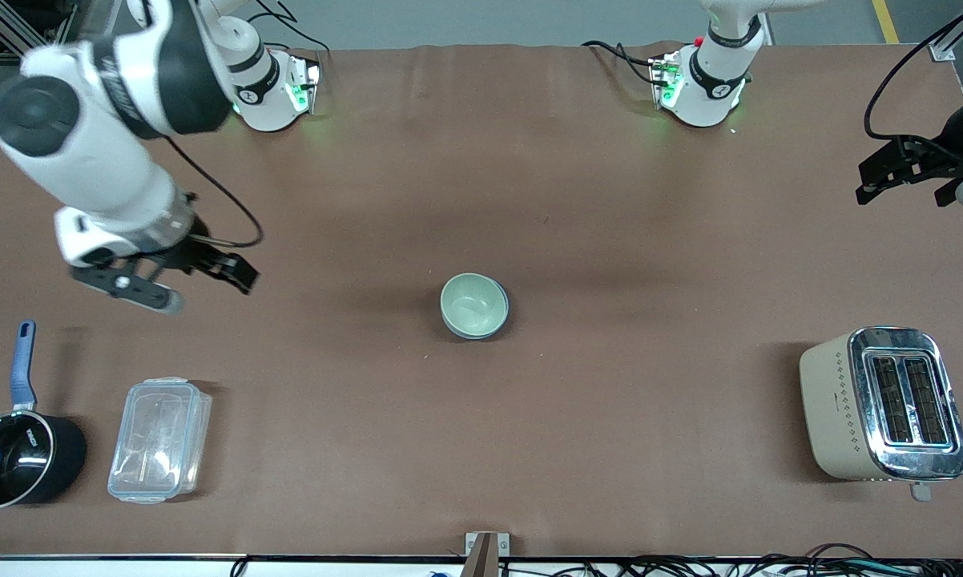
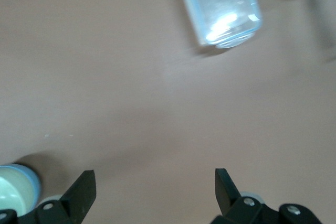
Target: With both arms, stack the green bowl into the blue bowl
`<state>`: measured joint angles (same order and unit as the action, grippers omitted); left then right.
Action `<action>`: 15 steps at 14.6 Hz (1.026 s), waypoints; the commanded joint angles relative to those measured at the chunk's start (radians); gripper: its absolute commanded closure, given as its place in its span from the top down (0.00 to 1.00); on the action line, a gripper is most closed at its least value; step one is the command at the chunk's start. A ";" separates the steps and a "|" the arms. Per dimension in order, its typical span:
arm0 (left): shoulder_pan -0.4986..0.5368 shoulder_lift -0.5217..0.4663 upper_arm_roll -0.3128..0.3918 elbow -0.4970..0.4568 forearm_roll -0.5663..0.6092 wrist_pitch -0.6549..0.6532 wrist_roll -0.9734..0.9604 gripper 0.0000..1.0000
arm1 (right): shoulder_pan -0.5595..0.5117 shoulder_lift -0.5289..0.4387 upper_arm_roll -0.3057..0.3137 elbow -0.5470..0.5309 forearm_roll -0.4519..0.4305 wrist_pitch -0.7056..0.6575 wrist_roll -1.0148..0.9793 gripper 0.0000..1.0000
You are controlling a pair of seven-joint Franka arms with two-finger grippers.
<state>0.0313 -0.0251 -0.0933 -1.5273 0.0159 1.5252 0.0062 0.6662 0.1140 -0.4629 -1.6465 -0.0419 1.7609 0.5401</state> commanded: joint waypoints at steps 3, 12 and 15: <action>0.006 -0.013 0.001 -0.007 -0.014 -0.008 0.041 1.00 | -0.218 -0.026 0.081 0.177 -0.029 -0.210 -0.216 1.00; 0.009 0.010 0.007 0.024 -0.001 -0.008 0.041 1.00 | -0.751 -0.060 0.443 0.234 -0.026 -0.282 -0.499 1.00; 0.007 0.011 0.007 0.024 -0.002 -0.008 0.043 1.00 | -0.735 -0.071 0.438 0.223 -0.024 -0.278 -0.500 1.00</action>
<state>0.0346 -0.0231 -0.0872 -1.5246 0.0159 1.5254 0.0238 -0.0590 0.0629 -0.0432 -1.4117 -0.0639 1.4896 0.0495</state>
